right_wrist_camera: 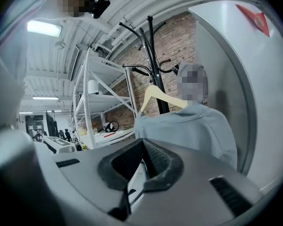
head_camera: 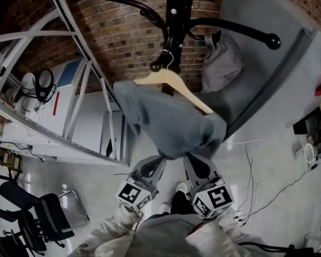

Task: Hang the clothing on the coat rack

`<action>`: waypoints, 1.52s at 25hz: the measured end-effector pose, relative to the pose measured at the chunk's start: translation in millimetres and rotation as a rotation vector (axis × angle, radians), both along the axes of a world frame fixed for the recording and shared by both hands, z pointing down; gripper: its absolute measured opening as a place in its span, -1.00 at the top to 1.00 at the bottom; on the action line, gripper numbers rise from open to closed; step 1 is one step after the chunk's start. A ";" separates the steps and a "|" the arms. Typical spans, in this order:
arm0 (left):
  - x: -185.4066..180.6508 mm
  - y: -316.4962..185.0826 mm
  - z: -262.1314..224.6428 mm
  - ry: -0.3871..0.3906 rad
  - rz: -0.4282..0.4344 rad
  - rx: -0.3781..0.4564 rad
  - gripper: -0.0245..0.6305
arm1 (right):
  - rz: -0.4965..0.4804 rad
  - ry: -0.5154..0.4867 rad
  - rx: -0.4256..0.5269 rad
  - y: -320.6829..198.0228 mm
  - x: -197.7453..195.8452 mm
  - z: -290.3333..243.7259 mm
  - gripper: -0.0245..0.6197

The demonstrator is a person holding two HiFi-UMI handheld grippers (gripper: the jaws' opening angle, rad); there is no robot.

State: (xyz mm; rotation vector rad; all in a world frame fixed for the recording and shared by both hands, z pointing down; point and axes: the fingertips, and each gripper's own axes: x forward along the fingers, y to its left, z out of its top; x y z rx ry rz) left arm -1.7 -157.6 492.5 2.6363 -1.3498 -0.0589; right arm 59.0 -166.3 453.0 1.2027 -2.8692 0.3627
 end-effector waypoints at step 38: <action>-26.4 174.4 -19.0 -0.070 -0.167 0.061 0.90 | -0.001 0.059 0.006 183.3 -17.3 -4.8 0.85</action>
